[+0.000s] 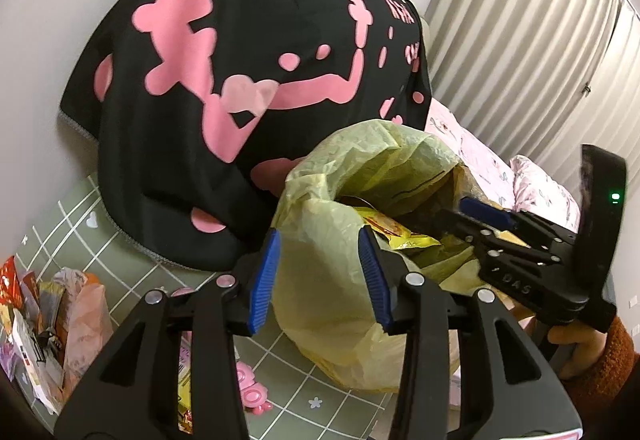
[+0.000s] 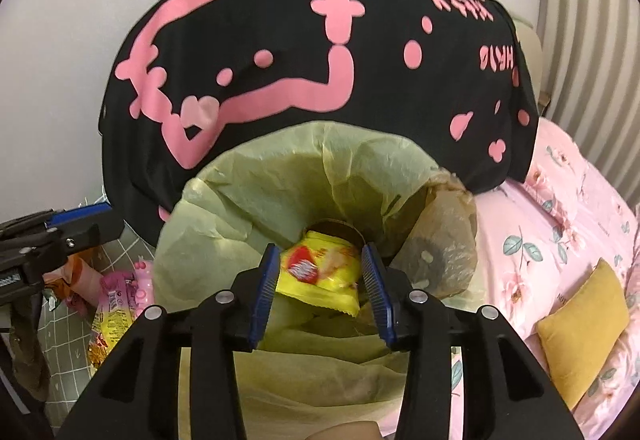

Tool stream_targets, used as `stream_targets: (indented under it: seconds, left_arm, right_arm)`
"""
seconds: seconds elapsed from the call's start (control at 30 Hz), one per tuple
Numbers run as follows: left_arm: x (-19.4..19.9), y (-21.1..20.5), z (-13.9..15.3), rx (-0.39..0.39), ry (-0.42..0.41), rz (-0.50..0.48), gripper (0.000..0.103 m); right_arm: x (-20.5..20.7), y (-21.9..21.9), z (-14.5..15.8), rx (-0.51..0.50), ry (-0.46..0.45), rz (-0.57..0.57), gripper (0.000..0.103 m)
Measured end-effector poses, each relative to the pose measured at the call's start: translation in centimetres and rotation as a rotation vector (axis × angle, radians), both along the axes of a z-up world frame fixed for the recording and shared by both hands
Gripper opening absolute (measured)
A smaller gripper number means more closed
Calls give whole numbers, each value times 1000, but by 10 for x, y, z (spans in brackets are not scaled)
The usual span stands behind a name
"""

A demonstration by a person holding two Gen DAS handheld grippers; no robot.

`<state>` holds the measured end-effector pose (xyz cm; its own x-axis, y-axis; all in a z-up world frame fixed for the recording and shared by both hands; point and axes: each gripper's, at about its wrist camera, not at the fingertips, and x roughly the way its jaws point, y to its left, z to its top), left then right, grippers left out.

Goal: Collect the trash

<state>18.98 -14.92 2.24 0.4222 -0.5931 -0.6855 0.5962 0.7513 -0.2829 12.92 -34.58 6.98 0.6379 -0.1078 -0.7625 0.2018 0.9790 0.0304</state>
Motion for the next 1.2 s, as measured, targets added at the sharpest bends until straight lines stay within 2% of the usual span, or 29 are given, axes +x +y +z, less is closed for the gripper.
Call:
stream_targets:
  seconds: [0.3,0.5,0.77,0.93,1.03,1.13,1.2]
  left_arm:
    - [-1,29,3,8,-30,65,39]
    - [-2,67,9,17,-67,140,39]
    - [-1,157,8,16,-96,338,39]
    - [8,221,-6,28,-61,478,39]
    - [13,262,-18,28,-23,573,39]
    - [17,303,-32,12,21,666,39]
    - [19,318,-37,12,33,694,39]
  right_arm:
    - [7,28,23,-16,-70,50,41]
    - [22,61,27,5,-87,119,41]
    - [42,123,23,38,-93,255,41]
    - [54,162,13,19,-67,349,41]
    - [65,185,4,42,-32,395,41]
    - [74,207,-2,70,-11,450,48]
    - [80,222,-4,73,1,490,49]
